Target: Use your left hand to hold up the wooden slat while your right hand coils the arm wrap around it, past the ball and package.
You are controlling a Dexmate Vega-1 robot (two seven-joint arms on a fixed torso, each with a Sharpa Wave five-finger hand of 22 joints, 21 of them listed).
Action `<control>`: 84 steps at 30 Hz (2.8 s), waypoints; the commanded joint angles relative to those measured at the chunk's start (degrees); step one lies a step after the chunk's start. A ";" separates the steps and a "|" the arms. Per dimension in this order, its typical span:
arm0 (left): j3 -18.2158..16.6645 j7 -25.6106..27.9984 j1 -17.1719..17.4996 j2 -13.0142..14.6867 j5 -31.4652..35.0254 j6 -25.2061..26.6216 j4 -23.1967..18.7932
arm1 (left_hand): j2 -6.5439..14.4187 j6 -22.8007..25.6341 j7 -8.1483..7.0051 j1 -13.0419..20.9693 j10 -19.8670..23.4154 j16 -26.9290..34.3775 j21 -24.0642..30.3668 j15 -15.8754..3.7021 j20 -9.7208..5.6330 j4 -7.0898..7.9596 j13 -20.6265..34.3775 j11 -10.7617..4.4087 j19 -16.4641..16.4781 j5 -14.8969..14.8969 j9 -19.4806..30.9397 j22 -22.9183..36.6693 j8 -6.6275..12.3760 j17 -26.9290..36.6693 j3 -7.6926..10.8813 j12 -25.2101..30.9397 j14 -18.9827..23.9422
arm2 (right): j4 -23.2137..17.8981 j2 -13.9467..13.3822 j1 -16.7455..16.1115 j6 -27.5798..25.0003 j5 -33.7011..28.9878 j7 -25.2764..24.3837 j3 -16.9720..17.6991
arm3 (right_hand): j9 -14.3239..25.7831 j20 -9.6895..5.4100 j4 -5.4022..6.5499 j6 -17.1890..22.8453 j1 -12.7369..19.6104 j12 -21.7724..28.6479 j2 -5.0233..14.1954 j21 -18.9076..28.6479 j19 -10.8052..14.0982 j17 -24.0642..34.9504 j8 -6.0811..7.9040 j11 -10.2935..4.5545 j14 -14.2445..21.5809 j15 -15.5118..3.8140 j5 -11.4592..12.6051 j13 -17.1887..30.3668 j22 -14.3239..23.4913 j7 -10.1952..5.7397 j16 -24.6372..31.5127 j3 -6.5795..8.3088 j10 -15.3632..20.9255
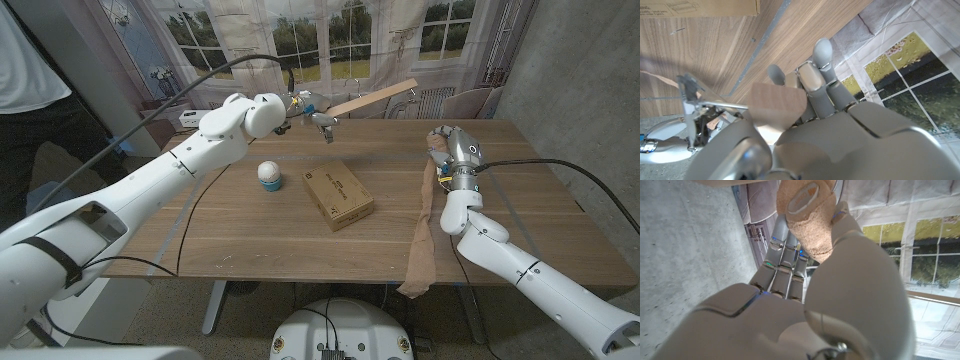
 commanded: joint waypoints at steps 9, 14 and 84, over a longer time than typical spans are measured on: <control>1.96 -3.85 -2.66 -1.27 0.33 -0.50 1.40 | 0.48 -0.85 1.06 -0.21 0.15 0.02 0.87 -0.09 -1.08 1.44 0.08 -0.40 -0.48 -0.42 -0.30 -0.33 1.06 0.04 2.05 0.32 -0.19 | 4.87 2.89 -0.50 5.66 -3.05 -15.09 2.09 | -0.10 -6.59 1.34 9.01 10.77 0.03 11.38 -0.88 -2.61 0.95 0.18 -6.32 15.52 -16.27 1.44 -0.13 -1.66 6.49 -1.24 0.77 11.57; 2.62 -4.85 -3.53 -1.85 0.86 -0.47 1.88 | 0.53 -0.90 1.14 -0.24 0.26 0.02 1.06 -0.09 -1.11 1.41 0.09 -0.31 -0.51 -0.53 -0.46 -0.54 1.27 0.03 2.15 0.31 -0.09 | 4.84 3.20 -1.37 7.94 -3.63 -16.90 3.25 | -0.27 -6.62 1.36 9.33 10.68 -0.11 11.26 -0.84 -2.75 1.17 0.11 -6.37 15.79 -16.32 1.51 -0.32 -1.82 6.43 -1.53 0.73 11.82; 9.58 -11.71 -13.80 -7.94 3.99 -9.05 9.86 | 0.47 -0.93 1.67 -0.36 0.84 0.05 2.89 -0.05 -0.90 1.17 0.09 0.43 -1.00 -1.05 -1.97 -2.59 3.05 -0.03 2.87 0.44 0.27 | 12.71 24.65 10.21 46.64 -40.44 -16.90 25.55 | 0.10 -7.39 1.51 9.53 10.15 -1.35 11.02 0.41 -4.15 4.20 -0.76 -7.34 17.50 -16.40 2.08 0.37 -2.11 5.52 -5.78 0.60 12.28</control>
